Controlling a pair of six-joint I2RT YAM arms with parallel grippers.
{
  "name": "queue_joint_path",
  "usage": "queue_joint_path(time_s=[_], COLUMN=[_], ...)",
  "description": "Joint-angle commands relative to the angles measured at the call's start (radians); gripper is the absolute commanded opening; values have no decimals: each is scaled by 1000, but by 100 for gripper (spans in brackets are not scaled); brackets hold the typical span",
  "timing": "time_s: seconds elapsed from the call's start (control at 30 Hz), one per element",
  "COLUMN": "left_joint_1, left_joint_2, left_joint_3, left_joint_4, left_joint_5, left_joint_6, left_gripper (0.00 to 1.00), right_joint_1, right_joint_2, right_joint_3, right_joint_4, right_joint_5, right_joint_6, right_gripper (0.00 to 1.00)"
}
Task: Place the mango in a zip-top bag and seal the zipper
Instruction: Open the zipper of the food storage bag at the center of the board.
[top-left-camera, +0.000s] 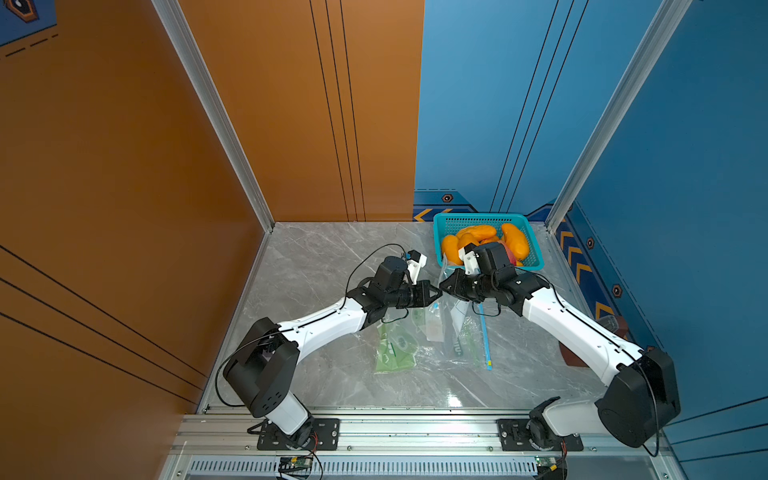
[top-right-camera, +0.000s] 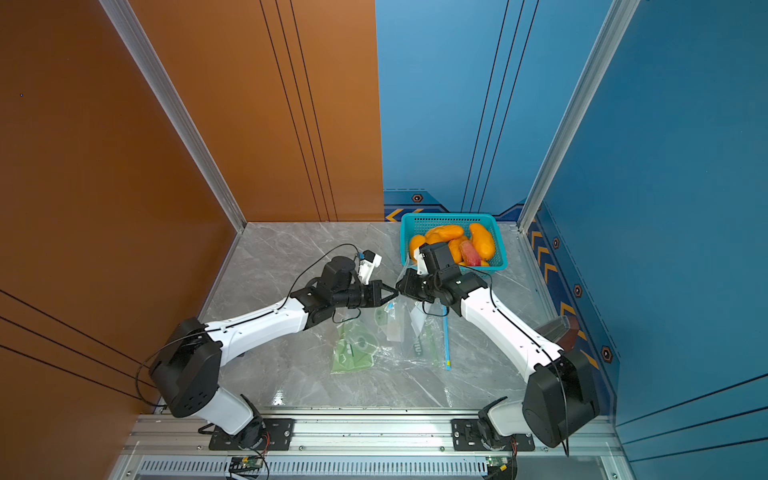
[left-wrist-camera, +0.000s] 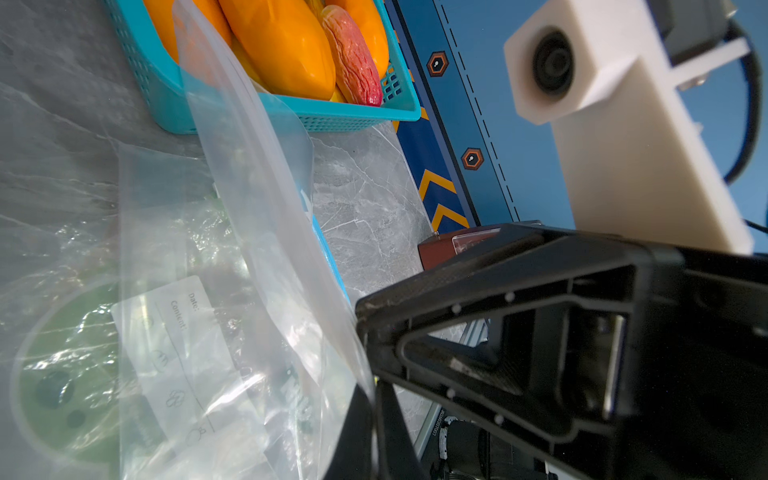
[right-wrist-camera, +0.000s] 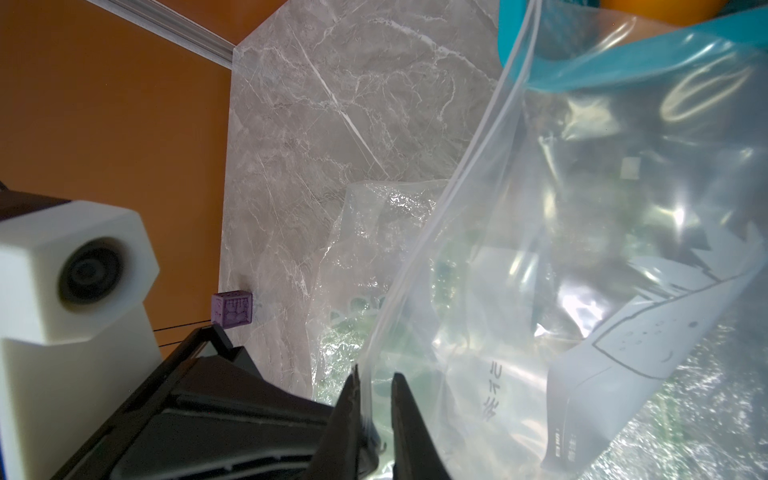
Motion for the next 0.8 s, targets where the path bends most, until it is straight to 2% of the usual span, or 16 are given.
queue_joint_path(time_s=[0.0, 0.23, 0.43, 0.5, 0.63, 0.77], left_joint_1=[-24, -25, -19, -16, -1, 8], left_joint_2=[16, 14, -5, -14, -33, -36], left_joint_3=[29, 30, 16, 4, -11, -44], left_joint_4=[36, 38, 37, 37, 38, 37], left_joint_5=[64, 47, 22, 7, -24, -30], left_joint_6=[35, 38, 30, 22, -1, -15], left_gripper=[0, 0, 0, 0, 13, 18], right_joint_1=[16, 20, 16, 14, 14, 15], right_joint_2=[20, 22, 5, -4, -20, -20], right_joint_3=[10, -12, -41, -44, -49, -53], right_joint_4=[44, 54, 52, 47, 30, 25], right_joint_5=[-28, -34, -10, 9, 46, 59], right_joint_6=[25, 37, 44, 44, 35, 26], right_gripper=[16, 16, 0, 0, 0, 0])
